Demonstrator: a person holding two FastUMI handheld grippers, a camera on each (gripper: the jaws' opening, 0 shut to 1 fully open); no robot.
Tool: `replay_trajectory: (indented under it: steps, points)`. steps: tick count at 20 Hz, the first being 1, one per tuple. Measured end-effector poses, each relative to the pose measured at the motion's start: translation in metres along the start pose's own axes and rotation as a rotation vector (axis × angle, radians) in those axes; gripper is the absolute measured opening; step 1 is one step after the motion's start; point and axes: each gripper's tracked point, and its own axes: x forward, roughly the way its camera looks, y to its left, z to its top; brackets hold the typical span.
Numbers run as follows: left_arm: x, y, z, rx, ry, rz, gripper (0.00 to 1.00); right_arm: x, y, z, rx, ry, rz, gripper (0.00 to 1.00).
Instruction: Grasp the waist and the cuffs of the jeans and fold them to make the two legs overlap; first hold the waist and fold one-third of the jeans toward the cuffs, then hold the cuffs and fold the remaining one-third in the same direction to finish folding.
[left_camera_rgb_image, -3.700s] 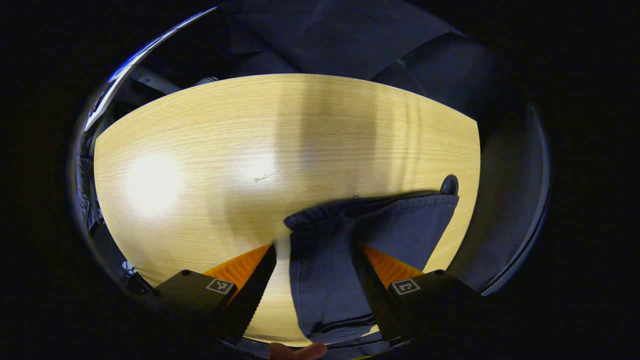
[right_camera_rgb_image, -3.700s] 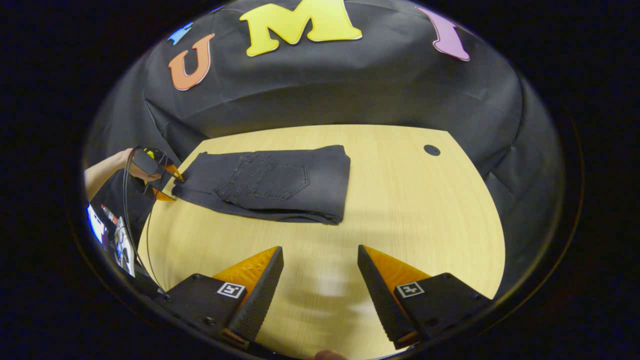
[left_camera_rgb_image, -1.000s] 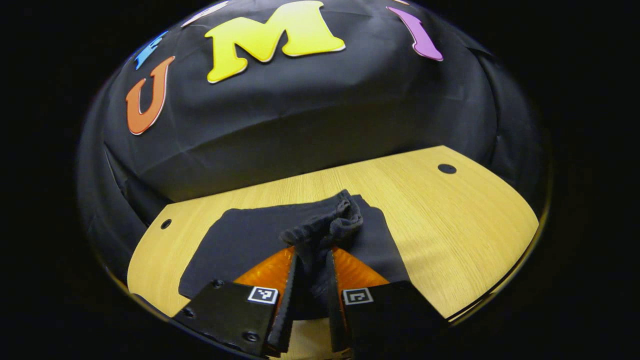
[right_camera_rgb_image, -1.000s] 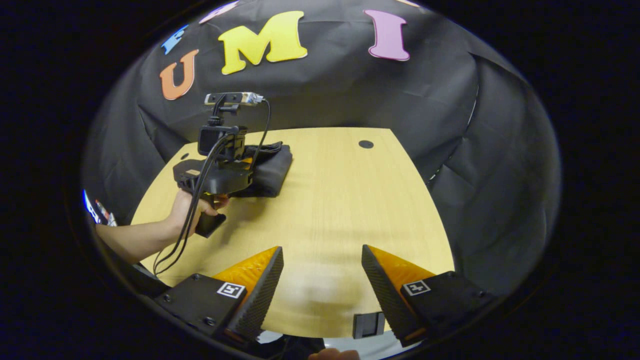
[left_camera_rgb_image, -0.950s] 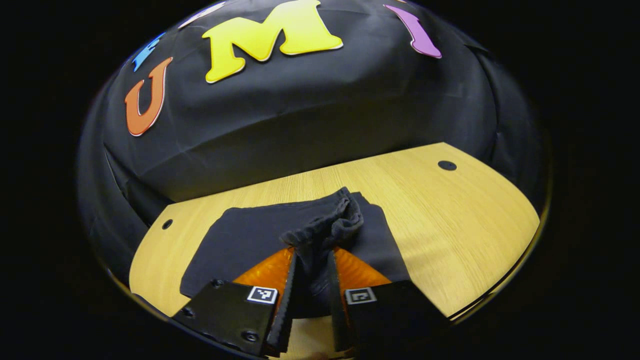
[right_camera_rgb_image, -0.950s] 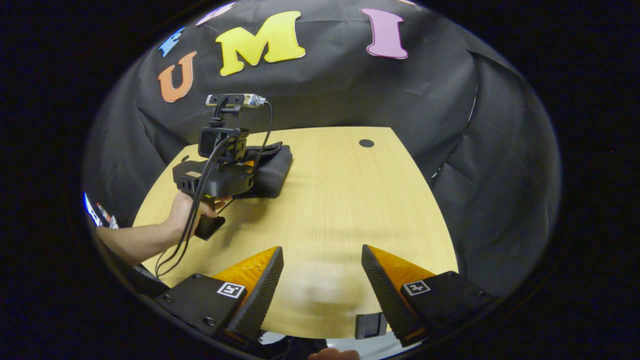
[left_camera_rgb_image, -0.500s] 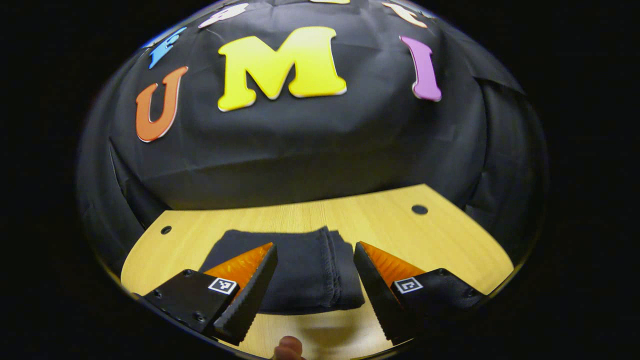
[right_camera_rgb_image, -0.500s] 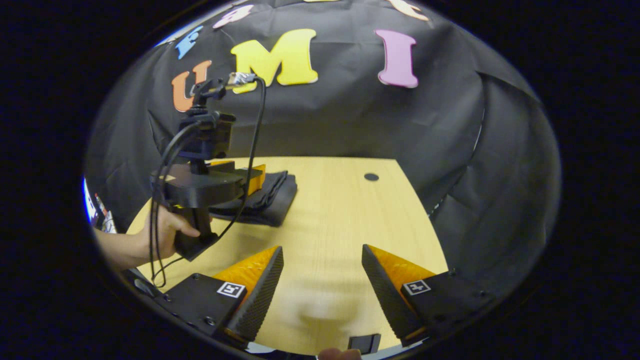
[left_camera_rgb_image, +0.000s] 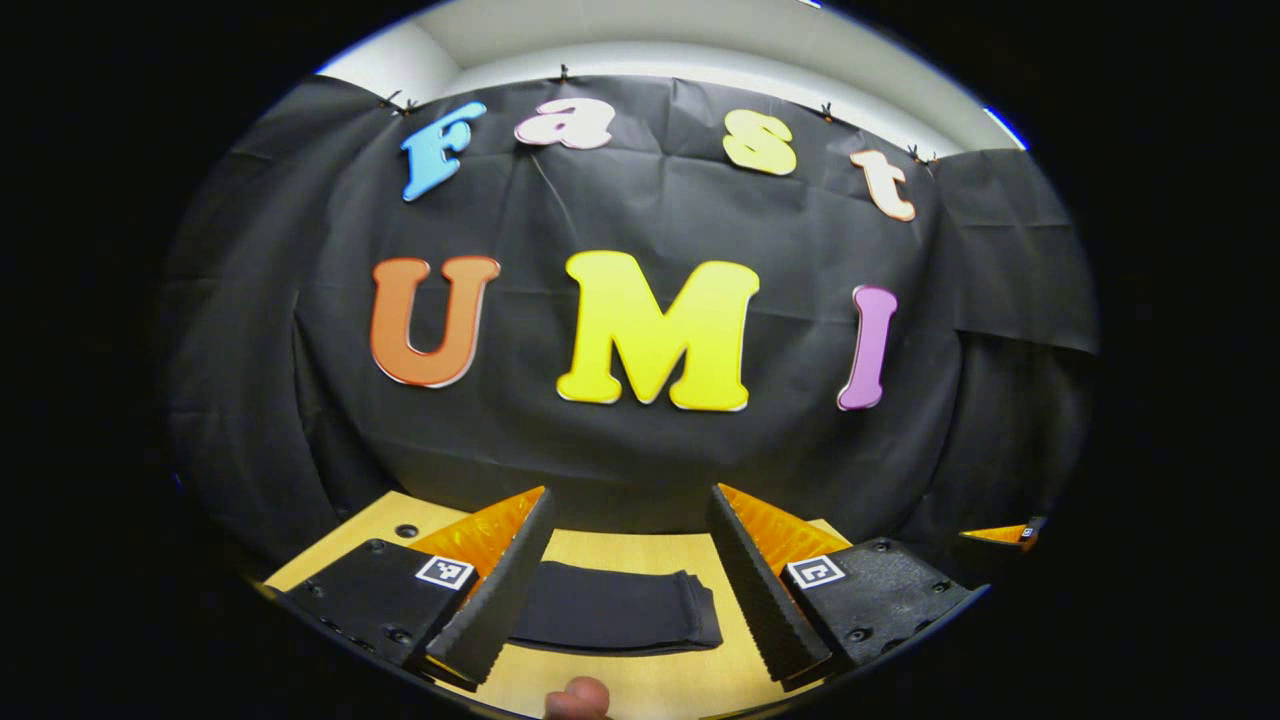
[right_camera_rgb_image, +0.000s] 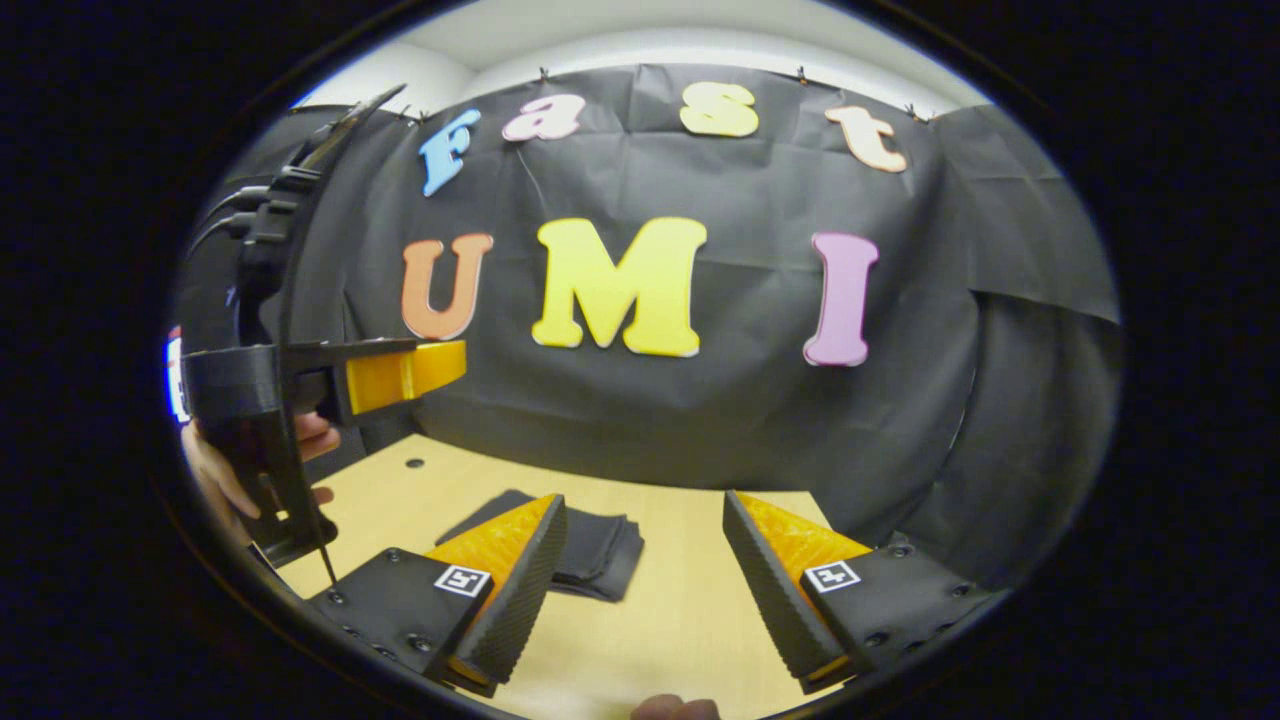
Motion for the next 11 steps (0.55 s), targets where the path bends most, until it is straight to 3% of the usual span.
replay_trajectory:
  steps: [1, 2, 5, 10, 11]
  points:
    - [-0.014, 0.017, 0.008, 0.008, -0.008, 0.017, 1.00, -0.005, 0.012, 0.008, -0.004, -0.023, 0.000, 0.98]
    - [-0.029, 0.030, 0.014, 0.015, -0.017, 0.029, 0.98, -0.009, 0.023, 0.014, -0.011, -0.042, -0.002, 0.93]
    - [-0.071, 0.059, 0.026, 0.002, -0.037, 0.051, 0.97, -0.030, 0.053, 0.025, -0.024, -0.083, -0.003, 0.92]
    - [-0.117, 0.082, 0.023, -0.027, -0.044, 0.059, 0.97, -0.066, 0.070, 0.048, -0.040, -0.195, -0.072, 0.92]
    - [-0.121, 0.087, 0.020, -0.026, -0.041, 0.063, 0.88, -0.071, 0.076, 0.049, -0.039, -0.208, -0.074, 0.92]
